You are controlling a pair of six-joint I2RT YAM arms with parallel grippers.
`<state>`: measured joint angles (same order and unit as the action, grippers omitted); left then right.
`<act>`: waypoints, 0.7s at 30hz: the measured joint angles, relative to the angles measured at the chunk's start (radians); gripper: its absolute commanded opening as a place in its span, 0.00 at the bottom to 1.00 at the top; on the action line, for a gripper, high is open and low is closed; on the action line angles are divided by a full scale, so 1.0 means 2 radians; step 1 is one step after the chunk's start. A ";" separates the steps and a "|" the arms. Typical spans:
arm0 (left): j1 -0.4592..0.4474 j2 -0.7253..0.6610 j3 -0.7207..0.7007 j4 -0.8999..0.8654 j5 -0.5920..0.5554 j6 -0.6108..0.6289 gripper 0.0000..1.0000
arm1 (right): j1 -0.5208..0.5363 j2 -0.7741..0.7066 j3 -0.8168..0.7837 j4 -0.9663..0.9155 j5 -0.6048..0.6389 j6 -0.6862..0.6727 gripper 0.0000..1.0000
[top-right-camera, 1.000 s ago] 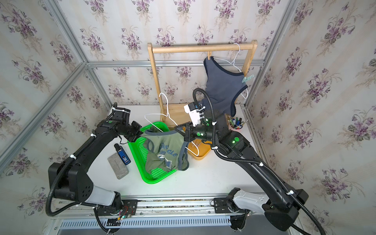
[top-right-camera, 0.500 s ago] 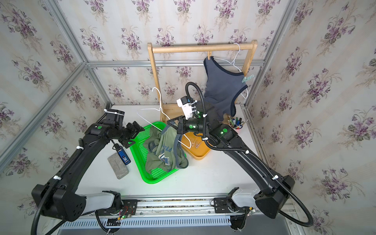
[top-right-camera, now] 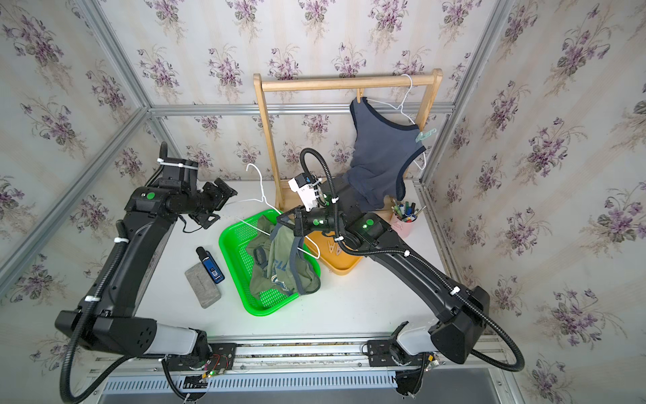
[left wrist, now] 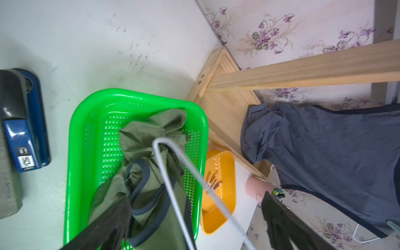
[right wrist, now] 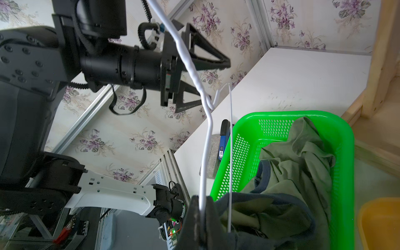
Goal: Remove the clothespins securing tank tops to the hanger
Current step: Remove the tank top from the hanger.
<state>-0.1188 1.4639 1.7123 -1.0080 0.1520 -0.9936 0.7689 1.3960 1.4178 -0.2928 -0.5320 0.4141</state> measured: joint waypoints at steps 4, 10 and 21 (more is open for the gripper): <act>-0.004 0.026 0.009 0.027 0.030 -0.024 0.94 | 0.005 -0.001 -0.005 0.003 0.004 -0.001 0.00; -0.012 0.026 -0.034 0.068 0.068 -0.068 0.66 | 0.014 0.006 0.003 0.022 0.016 0.001 0.00; -0.011 0.028 -0.050 0.103 0.087 -0.123 0.07 | 0.039 0.024 0.015 0.016 0.030 -0.012 0.00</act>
<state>-0.1417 1.5196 1.6127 -0.8021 0.3256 -1.2388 0.8474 1.4441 1.4479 -0.2607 -0.4728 0.3908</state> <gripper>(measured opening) 0.164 0.050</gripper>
